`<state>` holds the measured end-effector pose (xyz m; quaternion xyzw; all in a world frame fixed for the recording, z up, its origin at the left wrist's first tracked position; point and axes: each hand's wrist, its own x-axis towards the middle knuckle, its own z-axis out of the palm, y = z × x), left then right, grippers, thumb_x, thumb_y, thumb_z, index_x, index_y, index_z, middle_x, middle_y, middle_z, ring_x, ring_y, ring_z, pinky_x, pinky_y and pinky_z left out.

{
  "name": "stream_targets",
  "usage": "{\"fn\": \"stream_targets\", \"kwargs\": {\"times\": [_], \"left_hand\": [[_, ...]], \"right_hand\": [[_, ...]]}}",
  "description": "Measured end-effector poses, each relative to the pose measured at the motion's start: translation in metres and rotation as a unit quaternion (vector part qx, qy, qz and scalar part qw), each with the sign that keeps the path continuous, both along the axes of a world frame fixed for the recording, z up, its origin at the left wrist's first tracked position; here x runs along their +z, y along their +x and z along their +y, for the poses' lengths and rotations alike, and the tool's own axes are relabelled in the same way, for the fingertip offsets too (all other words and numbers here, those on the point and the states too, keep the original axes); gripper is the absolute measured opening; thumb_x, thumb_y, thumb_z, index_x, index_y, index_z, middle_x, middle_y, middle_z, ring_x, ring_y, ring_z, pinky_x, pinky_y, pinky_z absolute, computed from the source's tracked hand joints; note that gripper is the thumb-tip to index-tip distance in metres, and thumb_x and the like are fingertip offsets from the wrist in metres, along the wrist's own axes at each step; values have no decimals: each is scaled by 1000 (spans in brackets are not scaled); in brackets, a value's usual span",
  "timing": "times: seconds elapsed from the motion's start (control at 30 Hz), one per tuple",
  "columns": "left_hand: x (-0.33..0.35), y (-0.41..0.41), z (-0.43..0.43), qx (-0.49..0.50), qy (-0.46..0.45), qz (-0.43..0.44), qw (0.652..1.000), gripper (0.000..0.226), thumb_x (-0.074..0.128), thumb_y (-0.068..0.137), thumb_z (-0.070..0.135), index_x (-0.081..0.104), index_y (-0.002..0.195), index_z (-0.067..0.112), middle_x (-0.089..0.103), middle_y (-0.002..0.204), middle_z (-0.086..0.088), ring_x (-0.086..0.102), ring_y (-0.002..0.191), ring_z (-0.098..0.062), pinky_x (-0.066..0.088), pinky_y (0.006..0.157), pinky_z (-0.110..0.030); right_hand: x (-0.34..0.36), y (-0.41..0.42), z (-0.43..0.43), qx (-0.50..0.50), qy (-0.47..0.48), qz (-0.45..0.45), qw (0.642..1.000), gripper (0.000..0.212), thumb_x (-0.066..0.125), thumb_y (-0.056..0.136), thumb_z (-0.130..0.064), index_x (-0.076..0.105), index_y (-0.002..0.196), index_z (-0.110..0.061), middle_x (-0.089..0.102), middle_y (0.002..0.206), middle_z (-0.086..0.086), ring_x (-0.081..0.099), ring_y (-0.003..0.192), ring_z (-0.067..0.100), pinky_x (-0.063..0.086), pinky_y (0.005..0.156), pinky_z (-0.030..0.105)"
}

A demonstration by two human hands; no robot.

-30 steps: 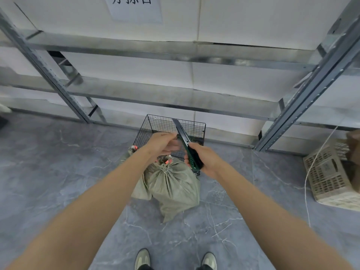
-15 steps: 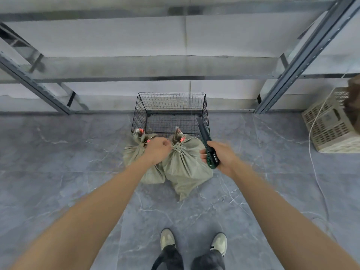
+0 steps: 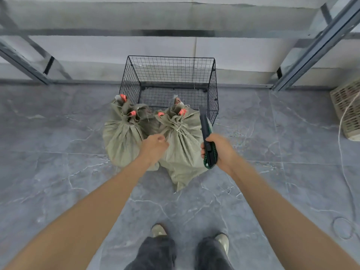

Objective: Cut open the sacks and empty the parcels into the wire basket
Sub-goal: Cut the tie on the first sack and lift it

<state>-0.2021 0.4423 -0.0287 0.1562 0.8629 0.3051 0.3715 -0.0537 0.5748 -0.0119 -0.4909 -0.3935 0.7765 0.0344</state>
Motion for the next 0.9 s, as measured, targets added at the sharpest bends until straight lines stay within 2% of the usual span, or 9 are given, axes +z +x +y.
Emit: {"fn": "stream_targets", "kwargs": {"times": [0.07,0.2,0.33,0.4,0.5,0.6,0.67,0.77,0.9], "left_hand": [[-18,-2,9,5,30,9,999,25,56,92,18,53,116,20,52,99,8,51,91,-11,40,77,-26],[-53,-7,32,52,135,28,989,36,64,89,19,52,123,17,53,104,10,50,99,-6,35,83,-20],[-90,-17,48,76,188,54,978,41,76,79,29,52,112,20,56,100,17,51,97,-2,38,81,-13],[-108,-26,55,74,212,94,970,46,79,68,47,62,103,23,65,100,16,59,101,-5,47,92,-24],[-131,-40,65,65,224,171,957,72,66,48,83,69,101,34,69,107,12,60,111,-13,47,99,-43],[-144,-52,75,42,248,219,943,71,60,50,88,65,105,42,64,116,9,55,118,-17,44,101,-45],[-145,-59,77,24,275,222,935,61,63,54,84,63,103,48,63,119,8,54,119,-18,43,102,-45],[-145,-58,76,12,339,217,915,49,71,70,58,64,110,30,66,114,8,59,111,-7,47,97,-30],[-140,-50,73,30,381,211,900,11,68,84,24,68,94,19,69,90,11,62,84,8,45,74,-7]], "right_hand": [[-28,-5,1,4,1,21,1000,9,39,95,-8,46,101,-7,50,71,9,46,56,20,44,59,34],[-79,-18,6,-17,20,60,998,12,39,92,-8,46,102,-10,51,70,8,46,55,19,44,60,35],[-117,-34,12,-17,67,93,993,13,40,90,-9,43,102,-13,51,68,5,46,53,18,43,58,36],[-131,-41,15,-8,103,108,989,12,40,89,-7,42,99,-14,51,67,5,45,52,18,42,58,37],[-147,-50,17,7,156,135,978,10,41,88,-4,39,93,-13,50,67,7,44,51,19,41,58,37],[-160,-58,18,19,159,182,970,14,44,82,-10,38,94,-11,51,67,7,43,51,18,42,56,35],[-166,-62,20,27,156,209,965,23,45,72,-17,39,94,-11,53,66,6,43,52,18,44,56,33],[-170,-64,20,27,169,242,955,15,40,83,-11,48,95,-7,51,62,4,42,54,18,44,59,34],[-170,-63,13,-5,156,270,950,24,32,90,-5,56,93,-7,43,61,3,40,56,18,43,58,31]]}}
